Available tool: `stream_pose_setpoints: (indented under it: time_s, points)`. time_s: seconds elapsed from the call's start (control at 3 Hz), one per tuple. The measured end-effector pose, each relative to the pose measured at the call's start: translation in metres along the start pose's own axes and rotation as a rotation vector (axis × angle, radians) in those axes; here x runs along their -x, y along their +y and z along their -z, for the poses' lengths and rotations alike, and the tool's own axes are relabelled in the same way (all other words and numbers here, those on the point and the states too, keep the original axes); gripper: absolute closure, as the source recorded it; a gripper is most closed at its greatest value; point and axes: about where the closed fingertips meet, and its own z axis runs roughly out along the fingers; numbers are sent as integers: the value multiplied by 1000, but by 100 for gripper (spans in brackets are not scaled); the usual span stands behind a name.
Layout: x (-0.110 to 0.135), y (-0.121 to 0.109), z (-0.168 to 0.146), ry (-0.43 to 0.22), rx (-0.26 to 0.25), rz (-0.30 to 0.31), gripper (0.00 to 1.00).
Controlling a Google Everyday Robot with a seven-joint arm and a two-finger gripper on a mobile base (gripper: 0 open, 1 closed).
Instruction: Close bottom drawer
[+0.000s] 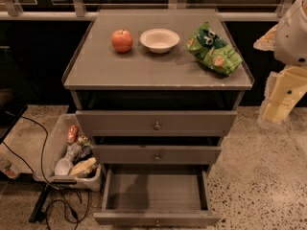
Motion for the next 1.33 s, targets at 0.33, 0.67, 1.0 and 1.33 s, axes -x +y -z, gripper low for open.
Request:
stream_pose_setpoints:
  time_s: [0.33, 0.67, 1.0, 1.33]
  points:
    - [-2, 2, -6, -8, -5, -1, 0]
    - [-10, 18, -34, -37, 16, -3, 0]
    - [-24, 49, -82, -87, 57, -20, 0]
    - [-43, 78, -130, -95, 62, -41, 18]
